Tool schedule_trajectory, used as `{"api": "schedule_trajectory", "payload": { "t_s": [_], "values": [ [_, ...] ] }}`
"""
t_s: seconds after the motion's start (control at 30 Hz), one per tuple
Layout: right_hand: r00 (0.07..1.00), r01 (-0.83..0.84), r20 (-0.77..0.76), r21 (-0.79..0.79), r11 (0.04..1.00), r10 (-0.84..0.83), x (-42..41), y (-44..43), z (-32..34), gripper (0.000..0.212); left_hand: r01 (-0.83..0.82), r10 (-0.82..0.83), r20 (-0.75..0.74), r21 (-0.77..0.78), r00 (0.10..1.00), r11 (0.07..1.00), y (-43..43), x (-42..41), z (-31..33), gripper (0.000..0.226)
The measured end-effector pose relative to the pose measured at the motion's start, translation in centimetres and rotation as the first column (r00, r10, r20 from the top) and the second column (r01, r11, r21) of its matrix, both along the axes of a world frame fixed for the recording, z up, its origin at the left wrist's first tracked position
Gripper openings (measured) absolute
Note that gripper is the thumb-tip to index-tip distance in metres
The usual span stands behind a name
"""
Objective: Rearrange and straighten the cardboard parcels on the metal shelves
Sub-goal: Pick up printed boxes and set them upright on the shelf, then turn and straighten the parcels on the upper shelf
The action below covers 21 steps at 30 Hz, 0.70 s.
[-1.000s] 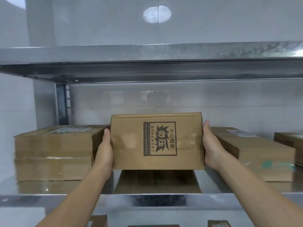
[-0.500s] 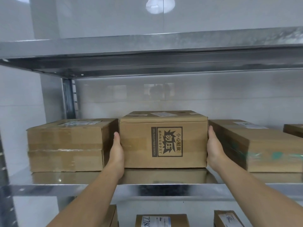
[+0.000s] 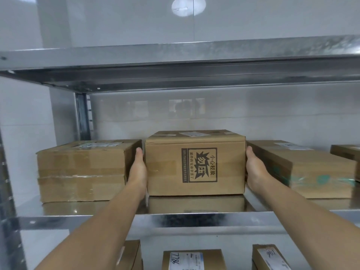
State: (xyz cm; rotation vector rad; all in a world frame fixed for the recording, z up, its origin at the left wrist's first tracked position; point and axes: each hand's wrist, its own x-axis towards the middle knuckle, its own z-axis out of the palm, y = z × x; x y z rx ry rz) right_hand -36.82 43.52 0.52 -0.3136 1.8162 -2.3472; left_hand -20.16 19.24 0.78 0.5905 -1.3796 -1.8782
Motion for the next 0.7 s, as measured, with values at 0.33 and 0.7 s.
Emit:
{"api": "schedule_trajectory", "payload": {
  "t_s": [0.33,0.7],
  "values": [
    [0.955,0.157,-0.279,0.174,0.972,-0.104,-1.0,4.9,7.5,0.047,-0.263,0.148,-0.225,-0.666,0.963,0.698,4.0,0.8,9.5,0.04],
    [0.892,0.365,-0.358,0.216,0.906,-0.274,-4.3,15.6,9.4,0.034,0.001,-0.188,-0.178,-0.724,0.966,0.69,18.2,-7.2,10.1,0.039]
  ]
}}
